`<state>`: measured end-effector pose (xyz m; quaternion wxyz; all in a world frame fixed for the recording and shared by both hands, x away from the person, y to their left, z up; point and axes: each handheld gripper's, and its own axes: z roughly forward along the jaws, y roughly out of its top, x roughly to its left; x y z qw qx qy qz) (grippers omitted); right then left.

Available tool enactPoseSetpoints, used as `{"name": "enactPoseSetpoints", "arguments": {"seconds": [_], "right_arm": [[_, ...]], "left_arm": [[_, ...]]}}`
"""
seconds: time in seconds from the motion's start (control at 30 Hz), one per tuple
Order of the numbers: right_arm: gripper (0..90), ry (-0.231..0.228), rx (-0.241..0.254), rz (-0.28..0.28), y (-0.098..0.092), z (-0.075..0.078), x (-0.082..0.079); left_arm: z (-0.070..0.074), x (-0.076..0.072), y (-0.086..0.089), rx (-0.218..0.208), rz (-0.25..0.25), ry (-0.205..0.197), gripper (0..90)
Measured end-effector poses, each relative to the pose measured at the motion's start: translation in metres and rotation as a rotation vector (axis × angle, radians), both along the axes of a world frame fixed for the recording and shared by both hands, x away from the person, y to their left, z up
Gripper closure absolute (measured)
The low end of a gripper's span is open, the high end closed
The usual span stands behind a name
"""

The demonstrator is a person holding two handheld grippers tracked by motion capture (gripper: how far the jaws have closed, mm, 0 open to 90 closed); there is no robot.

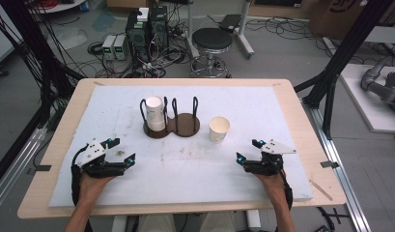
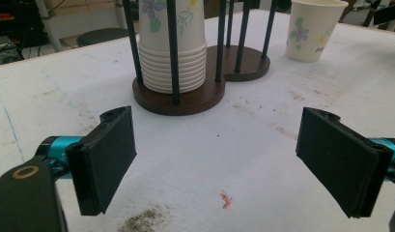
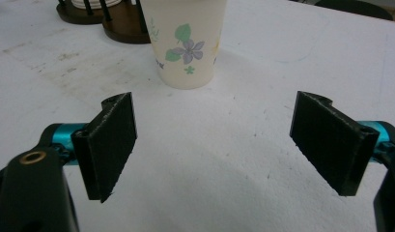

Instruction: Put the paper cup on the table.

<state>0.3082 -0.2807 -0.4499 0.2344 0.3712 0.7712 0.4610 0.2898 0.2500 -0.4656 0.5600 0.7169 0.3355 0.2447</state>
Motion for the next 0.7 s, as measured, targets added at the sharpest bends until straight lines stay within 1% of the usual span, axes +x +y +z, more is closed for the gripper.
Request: {"name": "enactPoseSetpoints", "arguments": {"seconds": [0.07,0.2,0.4,0.47,0.7], "right_arm": [[17.2,0.003,0.005,0.015,-0.0003,-0.0001,0.0003],[17.2,0.001,0.011,0.011,-0.0010,-0.0001,0.0002],[17.2,0.003,-0.001,0.015,-0.0001,-0.0001,0.0003],[17.2,0.004,0.002,0.011,0.0000,-0.0002,-0.0001],[17.2,-0.002,-0.004,0.011,0.0002,-0.0003,-0.0001]], "left_arm": [[0.0000,0.0000,0.0000,0.000,0.000,0.001,13.9],[0.0001,0.0005,-0.0001,0.004,0.003,0.003,13.8],[0.0001,0.0004,-0.0004,0.007,0.001,-0.001,13.8],[0.0001,0.0005,-0.0002,0.006,0.000,0.000,13.8],[-0.0001,0.0010,0.0014,-0.009,0.002,0.006,13.8]]}}
